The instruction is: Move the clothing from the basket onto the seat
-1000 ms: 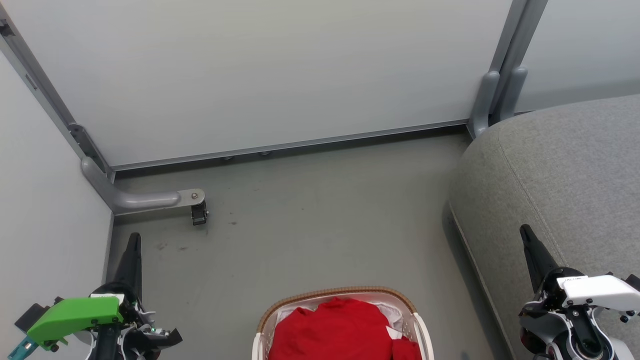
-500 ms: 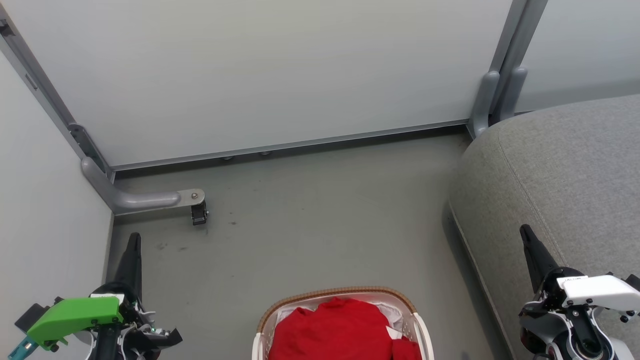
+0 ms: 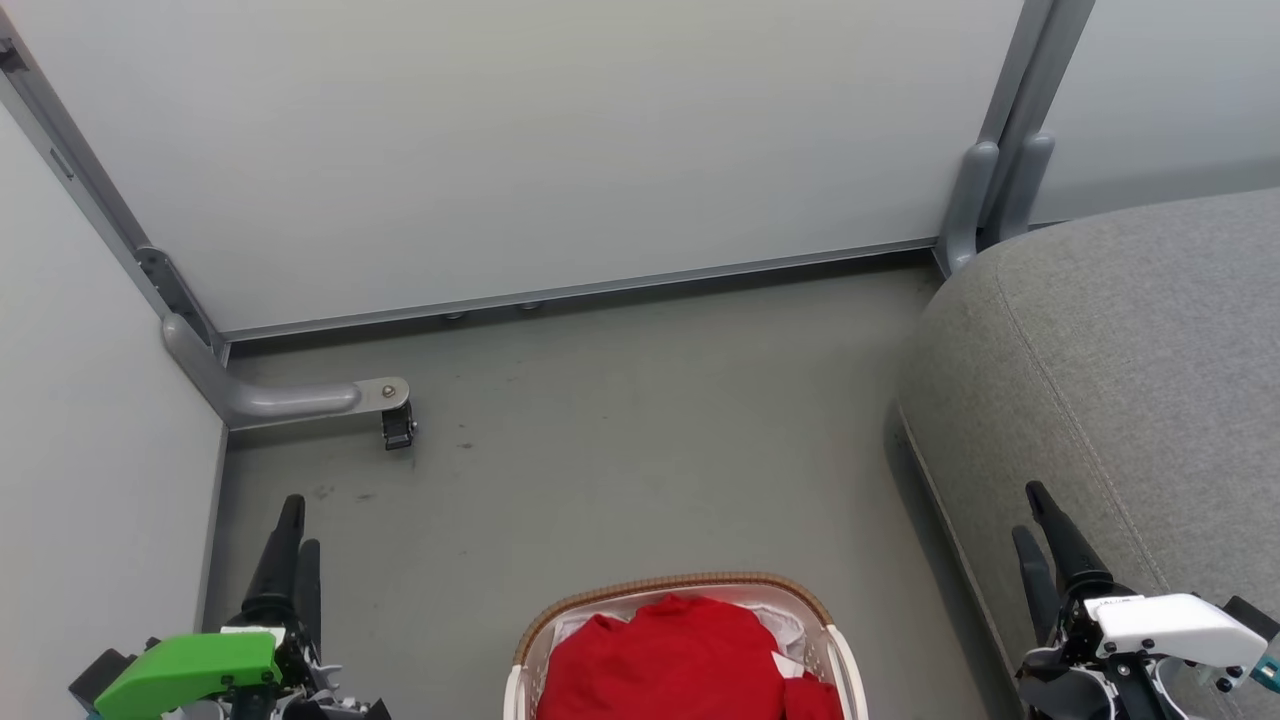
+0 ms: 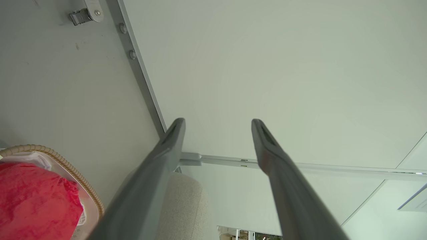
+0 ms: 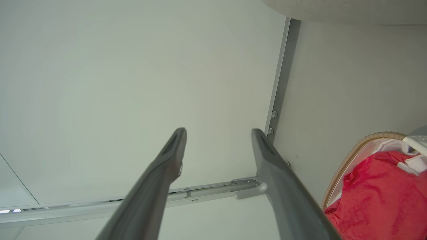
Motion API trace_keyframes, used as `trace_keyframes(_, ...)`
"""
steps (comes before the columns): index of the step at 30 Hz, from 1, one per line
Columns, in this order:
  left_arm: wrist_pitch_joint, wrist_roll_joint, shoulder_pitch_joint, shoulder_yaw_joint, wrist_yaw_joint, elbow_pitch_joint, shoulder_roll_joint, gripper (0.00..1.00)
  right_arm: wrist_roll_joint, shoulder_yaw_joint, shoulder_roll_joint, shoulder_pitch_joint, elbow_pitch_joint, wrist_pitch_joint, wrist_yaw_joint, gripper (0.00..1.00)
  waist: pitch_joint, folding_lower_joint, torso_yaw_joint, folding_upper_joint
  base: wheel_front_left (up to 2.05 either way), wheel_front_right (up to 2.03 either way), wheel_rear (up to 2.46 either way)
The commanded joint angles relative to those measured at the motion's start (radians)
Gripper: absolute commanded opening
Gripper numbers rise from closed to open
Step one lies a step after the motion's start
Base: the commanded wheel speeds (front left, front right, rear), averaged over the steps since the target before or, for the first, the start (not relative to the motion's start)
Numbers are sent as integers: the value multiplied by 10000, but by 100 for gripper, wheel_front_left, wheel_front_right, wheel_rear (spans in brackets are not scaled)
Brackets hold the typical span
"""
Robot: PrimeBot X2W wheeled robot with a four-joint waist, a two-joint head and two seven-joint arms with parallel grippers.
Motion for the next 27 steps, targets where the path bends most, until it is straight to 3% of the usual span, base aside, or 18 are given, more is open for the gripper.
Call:
trace_keyframes(1,-121,179,-62,-112,-9,-267,32,100,-179,65,-79,-106,-213,-136,1,100,2,0,1,-1,0,0,0)
trace_keyframes(14,-698,896,38,-653,-18,-753,49,100,-1484,-90,-110,-91,-443,-715,1,100,-15,0,31,-1,0,0,0)
trace_keyframes(27,-1208,3359,-40,-797,-26,-1128,66,100,-3952,-99,-137,-69,-978,-1227,2,100,-23,0,91,-1,0,0,0)
